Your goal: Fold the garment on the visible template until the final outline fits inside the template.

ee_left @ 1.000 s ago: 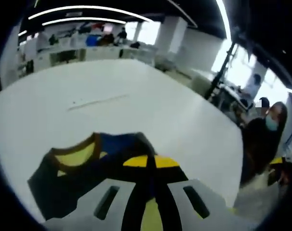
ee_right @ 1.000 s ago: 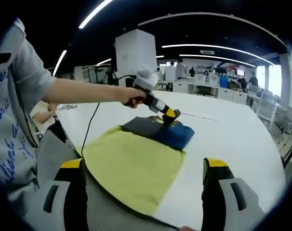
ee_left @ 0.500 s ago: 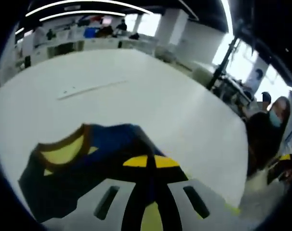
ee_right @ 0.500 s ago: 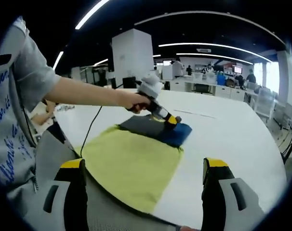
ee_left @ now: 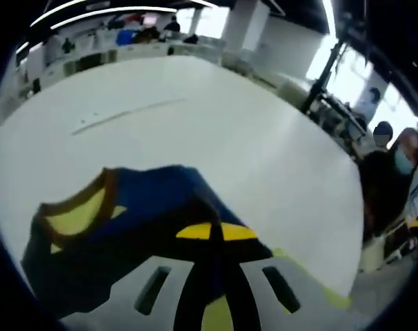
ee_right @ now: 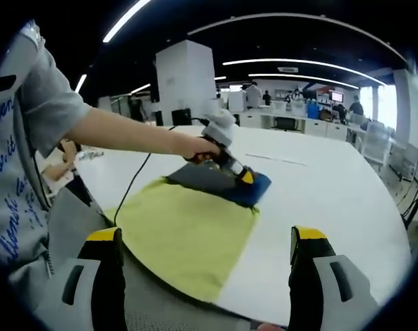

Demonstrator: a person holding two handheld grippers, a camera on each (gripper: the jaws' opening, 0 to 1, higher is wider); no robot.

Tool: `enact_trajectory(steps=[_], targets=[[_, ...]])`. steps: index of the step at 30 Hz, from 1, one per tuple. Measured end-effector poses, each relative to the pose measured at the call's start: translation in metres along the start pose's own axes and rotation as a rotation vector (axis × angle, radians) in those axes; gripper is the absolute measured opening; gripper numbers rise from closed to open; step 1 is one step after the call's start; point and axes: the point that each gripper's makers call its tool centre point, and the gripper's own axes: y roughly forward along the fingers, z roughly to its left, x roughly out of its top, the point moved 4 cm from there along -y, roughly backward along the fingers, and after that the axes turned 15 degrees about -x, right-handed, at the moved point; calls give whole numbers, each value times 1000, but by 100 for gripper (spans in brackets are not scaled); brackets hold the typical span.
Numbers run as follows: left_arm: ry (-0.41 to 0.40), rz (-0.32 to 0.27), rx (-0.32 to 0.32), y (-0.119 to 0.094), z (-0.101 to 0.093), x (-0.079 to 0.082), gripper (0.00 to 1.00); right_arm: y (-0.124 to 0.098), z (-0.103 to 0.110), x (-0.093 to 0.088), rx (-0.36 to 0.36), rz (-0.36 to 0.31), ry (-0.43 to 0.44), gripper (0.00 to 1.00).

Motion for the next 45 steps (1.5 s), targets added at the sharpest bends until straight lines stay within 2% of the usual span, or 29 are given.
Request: enact_trajectory(steps=[7,13,20,22,23,25,28,35,38,45], targets=[[3,36,15,10,2,-4,0,2,-5,-3,-7,13,2,100],[-7,38,9,13,-3,-6,2,4,-6,-4,-2,21,-3,100],[4,24,-32,15,-19,-4,18,6,-2,-6,18,30,-19,100],[5,14,-55,15,-25,-2,21,6,-1,-5,17,27,-19,100],[3,14,-90,16,-30,-2,22,5,-1,-4,18,25,-18,100],[4,31,-114,15,-37,-4,20,5,0,-4,18,22,-19,100],[33,37,-114,14,-40,-4,20,5,3,-4,20,20,-23,100],[30,7,-138,7,-45,-8,22,5,5,-6,12,17,-6,100],[35,-40,-190,3,-54,-6,31,6,5,-6,8,17,2,100],[125,-19,-245,-2,-77,-9,58,4,4,-3,3,23,-23,100]])
